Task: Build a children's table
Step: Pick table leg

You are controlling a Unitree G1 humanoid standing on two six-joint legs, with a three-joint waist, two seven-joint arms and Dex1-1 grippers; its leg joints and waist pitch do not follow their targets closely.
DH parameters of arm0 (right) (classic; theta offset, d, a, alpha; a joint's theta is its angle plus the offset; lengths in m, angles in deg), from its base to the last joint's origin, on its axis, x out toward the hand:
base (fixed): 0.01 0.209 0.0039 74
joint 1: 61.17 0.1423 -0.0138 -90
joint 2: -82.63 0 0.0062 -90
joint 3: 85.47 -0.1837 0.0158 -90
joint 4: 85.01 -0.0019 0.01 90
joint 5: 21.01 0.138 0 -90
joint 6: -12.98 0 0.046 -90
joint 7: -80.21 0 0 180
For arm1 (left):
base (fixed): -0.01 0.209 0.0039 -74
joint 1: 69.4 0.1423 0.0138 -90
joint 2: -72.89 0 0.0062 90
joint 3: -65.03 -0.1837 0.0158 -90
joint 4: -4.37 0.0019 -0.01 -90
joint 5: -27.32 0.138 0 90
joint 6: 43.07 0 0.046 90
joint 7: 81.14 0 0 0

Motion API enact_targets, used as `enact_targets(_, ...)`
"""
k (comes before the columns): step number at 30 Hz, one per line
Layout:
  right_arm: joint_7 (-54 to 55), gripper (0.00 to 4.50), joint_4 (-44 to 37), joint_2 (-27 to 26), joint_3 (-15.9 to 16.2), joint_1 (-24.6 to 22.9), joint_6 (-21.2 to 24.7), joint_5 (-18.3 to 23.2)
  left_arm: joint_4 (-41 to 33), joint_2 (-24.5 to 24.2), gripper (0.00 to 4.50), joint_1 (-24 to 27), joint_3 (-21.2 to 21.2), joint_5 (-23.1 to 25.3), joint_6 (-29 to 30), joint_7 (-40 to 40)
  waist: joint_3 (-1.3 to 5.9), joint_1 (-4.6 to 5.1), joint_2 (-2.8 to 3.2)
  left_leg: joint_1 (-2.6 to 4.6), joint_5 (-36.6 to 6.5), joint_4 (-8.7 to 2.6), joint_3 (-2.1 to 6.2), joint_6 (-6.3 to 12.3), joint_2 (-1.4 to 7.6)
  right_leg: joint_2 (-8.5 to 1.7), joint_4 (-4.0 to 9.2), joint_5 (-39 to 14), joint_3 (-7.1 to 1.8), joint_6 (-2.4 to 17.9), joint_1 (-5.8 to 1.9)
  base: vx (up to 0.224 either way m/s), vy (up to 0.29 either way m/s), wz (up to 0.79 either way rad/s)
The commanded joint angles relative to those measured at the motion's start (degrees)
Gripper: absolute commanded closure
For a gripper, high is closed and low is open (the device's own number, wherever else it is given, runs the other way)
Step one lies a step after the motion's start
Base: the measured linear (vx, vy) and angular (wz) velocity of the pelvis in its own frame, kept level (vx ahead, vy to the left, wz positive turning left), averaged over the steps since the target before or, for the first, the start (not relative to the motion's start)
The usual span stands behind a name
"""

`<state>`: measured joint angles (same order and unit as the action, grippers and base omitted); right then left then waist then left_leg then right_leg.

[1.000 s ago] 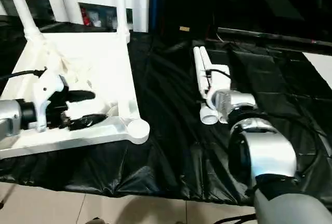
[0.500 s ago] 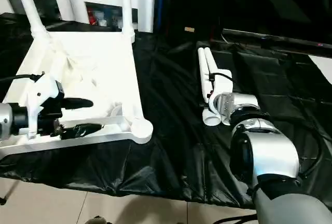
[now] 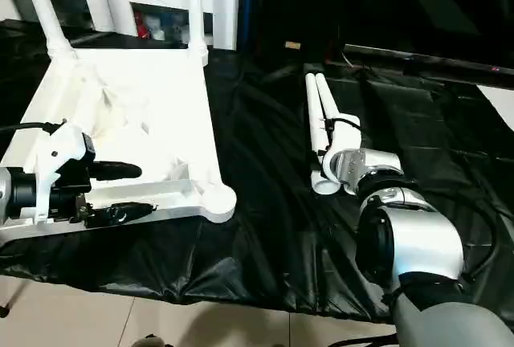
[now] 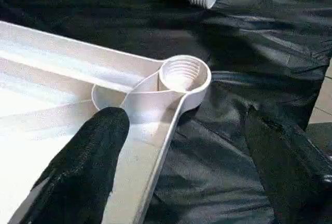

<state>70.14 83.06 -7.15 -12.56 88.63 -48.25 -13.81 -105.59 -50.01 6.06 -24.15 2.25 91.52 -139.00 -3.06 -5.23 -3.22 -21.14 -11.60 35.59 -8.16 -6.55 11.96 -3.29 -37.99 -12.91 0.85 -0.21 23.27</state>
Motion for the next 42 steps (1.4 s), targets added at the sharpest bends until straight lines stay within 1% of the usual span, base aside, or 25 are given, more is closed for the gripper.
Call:
enact_targets(1,0.7,1.83,0.3,0.2,-0.9,-0.7,0.8,0.8,-0.2,0.5,0.48,-1.1,-0.5,-0.1,0.0,0.6,3.42,-0.15,0.77,0.15,-7.1,-4.62,-1.35,-3.58,-0.18,-2.66,3.73,-1.3,-1.24,11.9,-2.79,0.0,0.0,0.0)
enact_targets(7,-0.9,2.28,-0.1,0.5,-2.5,0.0,-0.3,2.1,1.8,4.9,0.48,-3.6,-1.2,1.2,-0.4,5.5,3.59,-0.11,0.65,0.04,-5.8,-4.47,-1.44,-3.31,-0.21,-2.6,3.61,0.9,-1.25,12.1,-3.06,0.0,0.0,0.0)
enact_targets(8,-2.2,2.46,-0.3,0.6,-2.8,0.2,-0.8,2.4,2.7,6.7,0.48,-4.4,-1.4,1.8,-0.7,7.7,3.6,-0.02,0.65,0.0,-5.6,-4.45,-1.46,-3.2,-0.22,-2.54,3.57,1.1,-1.25,12.1,-3.07,0.0,0.0,0.0)
enact_targets(9,-3.4,2.52,-0.5,0.6,-3.0,0.4,-1.2,2.6,3.8,8.5,0.2,-5.3,-1.4,2.4,-0.6,10.0,3.64,0.12,0.6,0.01,-5.4,-4.35,-1.56,-2.95,-0.23,-2.41,3.63,1.7,-1.27,12.2,-3.1,0.0,0.0,0.0)
enact_targets(10,-6.4,2.52,-1.1,0.5,-3.9,0.9,-2.6,3.8,6.0,12.3,0.2,-7.3,-0.9,2.8,-0.3,14.0,3.68,0.0,0.68,0.06,-5.2,-4.3,-1.54,-2.84,-0.21,-2.52,3.6,2.0,-1.3,12.3,-3.12,0.0,0.0,0.0)
enact_targets(12,-7.7,2.58,-1.4,0.5,-4.5,1.1,-3.3,4.4,7.2,14.1,0.06,-8.4,-0.6,2.8,0.1,15.6,3.84,-0.02,0.68,0.12,-5.0,-4.19,-1.59,-2.32,-0.13,-2.6,3.6,3.0,-1.3,12.9,-3.23,0.0,0.0,0.0)
enact_targets(13,-8.6,2.6,-1.6,0.5,-5.2,1.2,-3.3,5.1,8.2,15.4,0.03,-9.3,-0.6,2.9,0.0,16.8,3.8,0.04,0.46,-0.16,-4.4,-4.26,-1.5,-2.0,-0.18,-2.63,3.53,3.2,-1.27,13.1,-3.46,0.0,0.0,0.0)
enact_targets(14,-10.4,2.61,-2.1,0.5,-5.5,1.4,-3.5,5.8,9.5,17.4,0.0,-10.6,-0.2,2.6,0.4,18.5,3.86,0.11,0.7,-0.05,-4.0,-4.14,-1.53,-1.77,-0.2,-2.56,3.51,3.8,-1.28,13.3,-3.35,0.0,0.0,0.0)
enact_targets(15,-11.6,2.61,-2.4,0.5,-5.7,1.4,-3.6,6.3,10.3,18.7,0.0,-11.5,0.1,2.4,0.7,19.5,3.95,0.12,0.54,-0.07,-3.4,-4.06,-1.56,-1.43,-0.22,-2.47,3.48,4.8,-1.27,13.6,-3.47,0.0,0.0,0.0)
enact_targets(16,-13.8,2.61,-3.2,0.4,-6.2,1.4,-3.3,7.3,11.4,21.0,0.0,-12.8,0.7,1.8,1.2,21.2,3.94,0.18,0.89,-0.09,-3.4,-4.01,-1.58,-1.34,-0.28,-2.42,3.42,5.3,-1.3,13.8,-3.48,0.0,0.0,0.0)
enact_targets(17,-15.9,2.61,-4.0,0.3,-6.3,1.2,-3.8,7.9,12.5,22.9,0.0,-14.0,1.3,1.1,2.0,22.7,4.06,0.1,0.92,-0.05,-2.6,-3.92,-1.51,-0.83,-0.2,-2.57,3.43,6.6,-1.27,14.4,-3.61,0.0,0.0,0.0)
enact_targets(19,-18.1,2.61,-5.0,0.2,-6.3,1.0,-4.6,8.4,14.2,25.0,0.0,-15.6,1.7,0.6,2.7,24.2,4.12,0.1,0.87,-0.08,-2.1,-3.85,-1.51,-0.16,-0.16,-2.55,3.38,7.9,-1.23,15.2,-3.62,0.0,0.0,0.0)
enact_targets(20,-22.2,2.61,-7.7,-0.2,-7.2,0.2,-4.7,10.7,16.9,28.9,0.0,-18.4,3.1,-0.7,2.0,26.6,4.15,0.08,0.72,-0.04,-1.6,-3.83,-1.52,0.33,-0.17,-2.53,3.38,8.4,-1.21,15.5,-3.68,0.0,0.0,0.0)
enact_targets(21,-22.2,2.61,-7.7,-0.2,-7.2,0.2,-4.7,10.7,16.9,28.9,0.0,-18.4,3.1,-0.7,2.0,26.6,4.21,0.01,0.55,-0.12,-1.2,-3.67,-1.59,0.89,-0.26,-2.51,3.38,9.5,-1.27,16.1,-3.93,0.0,0.0,0.0)
enact_targets(22,-24.5,2.61,-9.2,-0.4,-7.7,-0.3,-5.1,11.7,18.3,30.8,0.0,-19.8,3.8,-1.3,1.7,28.0,4.29,-0.02,0.6,0.04,-0.9,-3.67,-1.59,1.25,-0.19,-2.54,3.4,9.9,-1.26,16.3,-3.82,0.0,0.0,0.0)
enact_targets(23,-29.1,2.61,-12.4,-0.6,-7.6,-1.5,-3.8,13.3,21.5,34.3,0.0,-22.5,5.7,-2.5,1.1,30.5,4.19,0.2,0.16,-0.16,-1.2,-3.62,-1.76,2.17,-0.31,-2.31,3.52,10.1,-1.31,16.6,-4.03,0.0,0.0,0.0)
enact_targets(24,-31.4,2.61,-14.8,-0.9,-7.2,-2.5,-2.7,14.2,23.2,35.8,0.0,-23.8,6.6,-3.0,0.7,31.8,4.22,-0.13,0.3,0.01,-1.1,-3.58,-1.67,2.45,-0.18,-2.56,3.61,10.3,-1.34,16.7,-4.02,0.0,0.0,0.0)
enact_targets(25,-34.5,2.61,-18.7,-1.3,-6.7,-4.2,-1.2,15.8,25.6,37.6,0.0,-25.4,8.1,-4.0,0.4,33.6,4.26,-0.02,-0.06,-0.09,-0.3,-3.66,-1.6,3.34,-0.16,-2.59,3.54,10.6,-1.29,16.9,-4.17,0.0,0.0,0.0)
enact_targets(27,-37.0,2.62,-22.7,-1.9,-6.7,-6.0,0.3,17.7,27.7,39.1,0.0,-26.9,9.6,-5.2,0.6,35.1,4.26,-0.12,-0.38,-0.05,0.7,-3.58,-1.58,4.6,-0.27,-2.54,3.64,11.3,-1.31,16.7,-4.29,0.0,0.0,0.0)
enact_targets(29,-42.6,2.62,-34.1,-2.7,-5.4,-11.4,6.5,23.3,31.2,41.7,0.0,-29.4,11.7,-6.8,1.2,37.0,4.17,-0.24,-0.53,-0.05,1.7,-3.54,-1.6,5.41,-0.35,-2.45,3.78,12.1,-1.38,16.5,-4.5,0.0,0.0,0.0)
enact_targets(30,-44.6,2.62,-38.4,-3.1,-4.8,-13.5,8.7,25.5,32.2,42.7,0.0,-30.2,12.3,-7.3,1.6,37.4,4.2,-0.5,-0.38,0.16,1.8,-3.53,-1.55,5.8,-0.24,-2.57,3.83,12.6,-1.38,16.5,-4.51,0.0,0.0,0.0)
enact_targets(32,-47.7,2.62,-45.2,-3.2,-2.8,-17.4,11.5,28.0,33.6,44.0,0.0,-31.4,12.9,-8.4,1.2,37.3,4.5,-0.52,-0.7,0.17,4.0,-3.47,-1.39,6.8,-0.07,-2.7,3.62,14.0,-1.23,16.6,-4.51,0.0,0.0,0.0)
enact_targets(36,-51.3,2.62,-51.7,-3.5,-0.9,-21.5,15.9,31.8,36.0,45.7,0.0,-33.0,14.4,-9.6,0.4,37.4,4.24,-0.33,-0.85,0.22,1.7,-3.85,-1.29,5.97,0.26,-3.07,4.08,9.0,-1.06,17.2,-4.27,0.0,0.0,0.0)
enact_targets(39,-53.1,2.62,-54.2,-3.7,0.6,-23.2,17.2,31.7,36.3,46.7,0.0,-33.7,14.8,-11.1,0.6,36.5,3.85,-0.17,-0.91,0.35,-0.6,-4.13,-1.33,4.47,0.38,-3.18,4.6,4.6,-1.15,16.4,-3.99,0.0,0.0,0.0)
enact_targets(42,-53.5,2.62,-55.2,-3.9,1.4,-23.9,17.2,31.2,35.4,47.2,0.0,-33.7,15.0,-12.6,1.7,36.2,3.79,-0.19,-1.08,0.43,-0.7,-4.23,-1.32,3.67,0.44,-3.22,4.64,4.0,-1.12,16.1,-3.9,0.0,0.0,0.0)
